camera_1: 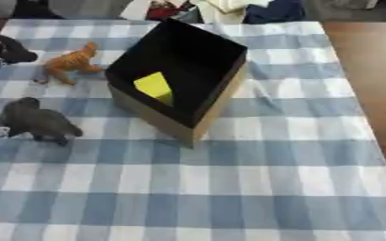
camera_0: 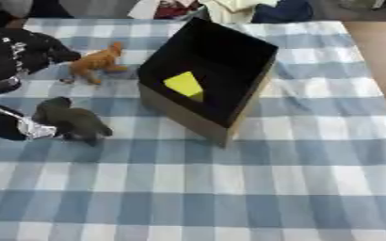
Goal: Pick up objects on the table and place them in the box.
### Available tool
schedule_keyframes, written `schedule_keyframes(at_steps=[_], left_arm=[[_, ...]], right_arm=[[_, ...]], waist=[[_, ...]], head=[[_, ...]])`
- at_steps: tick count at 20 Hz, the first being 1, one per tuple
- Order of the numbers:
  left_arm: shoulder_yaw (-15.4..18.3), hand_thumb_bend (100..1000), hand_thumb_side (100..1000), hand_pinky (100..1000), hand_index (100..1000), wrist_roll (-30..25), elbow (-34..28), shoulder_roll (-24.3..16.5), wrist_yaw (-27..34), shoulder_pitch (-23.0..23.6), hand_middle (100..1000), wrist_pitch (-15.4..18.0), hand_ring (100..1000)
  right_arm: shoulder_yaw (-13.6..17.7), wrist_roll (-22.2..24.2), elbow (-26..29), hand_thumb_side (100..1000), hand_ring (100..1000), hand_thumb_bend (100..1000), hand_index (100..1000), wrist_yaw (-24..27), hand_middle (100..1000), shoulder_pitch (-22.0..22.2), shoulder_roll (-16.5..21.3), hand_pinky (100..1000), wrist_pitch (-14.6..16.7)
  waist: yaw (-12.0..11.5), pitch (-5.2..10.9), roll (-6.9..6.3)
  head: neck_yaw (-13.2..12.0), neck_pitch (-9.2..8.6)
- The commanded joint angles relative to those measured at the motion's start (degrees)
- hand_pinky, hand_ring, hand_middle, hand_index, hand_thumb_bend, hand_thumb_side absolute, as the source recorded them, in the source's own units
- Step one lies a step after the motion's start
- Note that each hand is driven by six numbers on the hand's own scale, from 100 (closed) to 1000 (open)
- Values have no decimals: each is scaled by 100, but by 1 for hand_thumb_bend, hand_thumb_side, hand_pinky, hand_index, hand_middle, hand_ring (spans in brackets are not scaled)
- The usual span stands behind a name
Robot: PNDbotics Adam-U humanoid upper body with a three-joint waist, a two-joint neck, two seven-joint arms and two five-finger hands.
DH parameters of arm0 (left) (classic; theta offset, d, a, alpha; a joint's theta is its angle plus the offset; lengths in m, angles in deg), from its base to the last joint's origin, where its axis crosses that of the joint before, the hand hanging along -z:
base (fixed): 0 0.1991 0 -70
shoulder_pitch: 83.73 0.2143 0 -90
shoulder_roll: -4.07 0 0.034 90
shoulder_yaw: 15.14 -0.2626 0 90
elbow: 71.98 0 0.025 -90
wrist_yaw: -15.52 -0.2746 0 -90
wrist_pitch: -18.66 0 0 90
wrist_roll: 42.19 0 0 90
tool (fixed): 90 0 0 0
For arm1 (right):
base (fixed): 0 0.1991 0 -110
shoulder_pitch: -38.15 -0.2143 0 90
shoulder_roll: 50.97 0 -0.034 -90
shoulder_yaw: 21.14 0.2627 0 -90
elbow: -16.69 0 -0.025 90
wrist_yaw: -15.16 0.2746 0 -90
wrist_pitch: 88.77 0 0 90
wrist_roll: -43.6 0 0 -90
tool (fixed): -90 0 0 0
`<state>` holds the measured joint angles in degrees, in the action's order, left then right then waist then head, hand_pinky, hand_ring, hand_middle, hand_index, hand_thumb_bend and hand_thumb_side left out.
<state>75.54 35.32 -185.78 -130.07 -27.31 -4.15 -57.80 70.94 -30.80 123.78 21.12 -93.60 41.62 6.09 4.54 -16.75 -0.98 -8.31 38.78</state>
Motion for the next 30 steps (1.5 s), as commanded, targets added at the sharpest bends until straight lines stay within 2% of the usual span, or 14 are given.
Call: schedule_keyframes(at_steps=[1, 8, 10, 13, 17, 19, 25, 26, 30], left_arm=[[2, 634, 880, 860, 989, -529, -79, -299, 86, -133, 821, 46, 906], [-149, 641, 906, 897, 1000, -1993, -79, -344, 218, -275, 843, -37, 924], [-152, 634, 906, 893, 1000, -2264, -79, -342, 316, -327, 840, -96, 919], [-167, 563, 832, 885, 1000, -2589, -79, -349, 468, -413, 836, -255, 912], [-240, 436, 676, 872, 988, -2895, -79, -334, 656, -565, 842, -482, 899], [-278, 415, 628, 876, 986, -2998, -79, -331, 664, -627, 842, -586, 897], [-331, 413, 621, 877, 986, -3091, -79, -320, 638, -674, 842, -680, 897], [-350, 372, 531, 885, 982, -3104, -79, -321, 626, -658, 838, -693, 881], [-486, 385, 547, 888, 983, -3321, -79, -282, 507, -662, 845, -851, 881]], right_arm=[[45, 56, 136, 679, 951, 100, 895, 81, 754, -50, 100, 1000, -28], [2, 123, 171, 680, 951, 100, 895, 114, 753, -67, 8, 1000, -79], [-1, 134, 173, 662, 951, 100, 895, 108, 752, -62, -3, 1000, -87], [-11, 167, 174, 680, 951, 100, 895, 96, 753, -54, -25, 1000, -103], [-22, 208, 179, 681, 952, 100, 896, 91, 752, -47, -65, 1000, -122], [-25, 230, 187, 681, 952, 100, 895, 93, 752, -39, -88, 1000, -132], [-22, 254, 199, 681, 951, 100, 895, 99, 752, -32, -103, 1000, -150], [-23, 256, 201, 682, 952, 100, 896, 101, 750, -34, -108, 1000, -151], [-34, 283, 220, 682, 952, 100, 898, 124, 749, -44, -160, 1000, -173]], waist=[[-9, 132, -23], [-9, 141, -27], [-10, 144, -26], [-11, 153, -26], [2, 163, -26], [17, 163, -28], [28, 162, -29], [35, 152, -30], [65, 123, -30]], head=[[-26, -10], [-49, -23], [-55, -27], [-67, -29], [-88, -36], [-101, -50], [-106, -60], [-111, -64], [-136, -78]])
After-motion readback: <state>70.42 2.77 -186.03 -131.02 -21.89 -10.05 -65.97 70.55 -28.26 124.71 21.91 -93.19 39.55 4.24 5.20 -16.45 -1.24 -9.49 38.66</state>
